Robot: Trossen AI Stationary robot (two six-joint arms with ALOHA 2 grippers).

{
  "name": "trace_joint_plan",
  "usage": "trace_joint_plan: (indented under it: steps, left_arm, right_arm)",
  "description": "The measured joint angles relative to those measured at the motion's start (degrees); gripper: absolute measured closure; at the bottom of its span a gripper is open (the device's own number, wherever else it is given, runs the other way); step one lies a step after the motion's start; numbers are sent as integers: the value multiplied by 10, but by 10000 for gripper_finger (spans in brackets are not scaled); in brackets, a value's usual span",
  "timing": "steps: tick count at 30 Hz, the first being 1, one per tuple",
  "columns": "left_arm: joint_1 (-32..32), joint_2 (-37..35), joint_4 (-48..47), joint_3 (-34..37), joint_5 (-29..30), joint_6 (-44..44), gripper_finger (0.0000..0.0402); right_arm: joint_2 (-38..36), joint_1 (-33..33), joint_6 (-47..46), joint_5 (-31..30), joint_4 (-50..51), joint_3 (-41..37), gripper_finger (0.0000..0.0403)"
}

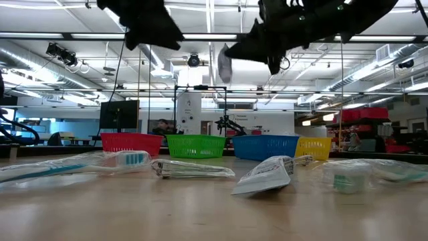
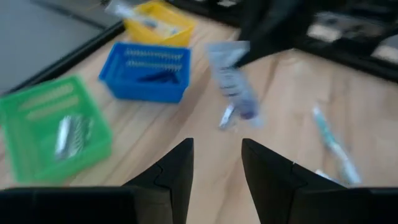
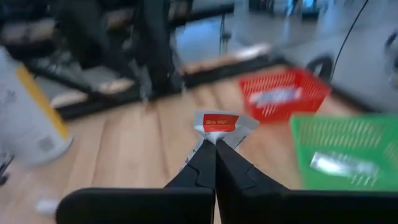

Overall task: Pick & Place Travel size toiletries
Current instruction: Put the white toothpaste in the red bin

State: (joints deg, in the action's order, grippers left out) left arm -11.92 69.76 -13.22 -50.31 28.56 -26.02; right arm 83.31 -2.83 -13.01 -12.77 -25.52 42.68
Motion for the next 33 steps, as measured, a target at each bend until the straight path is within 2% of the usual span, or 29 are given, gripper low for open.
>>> trace_joint_plan:
  steps: [5, 7, 9, 12, 20, 26, 33]
  left_arm:
    - [4, 28, 93, -2, -58, 38, 258]
    - [6, 43, 103, 1, -67, 48, 258]
    - [12, 62, 142, 0, -72, 58, 258]
    - [29, 75, 153, 0, -87, 55, 253]
    - [64, 89, 186, 0, -148, 57, 202]
    - [78, 92, 195, 0, -146, 58, 163]
    - [91, 92, 207, 0, -143, 70, 160]
  right_arm:
    - [0, 3, 64, -12, -84, 0, 403]
    - [0, 3, 85, -11, -111, 0, 403]
    - [-1, 3, 95, -7, -116, 1, 403]
    - [0, 3, 96, -7, -116, 1, 403]
    - [0, 3, 107, -7, -118, 1, 403]
    - [0, 3, 111, -6, -149, 1, 403]
    - [0, 3, 110, -6, -167, 1, 403]
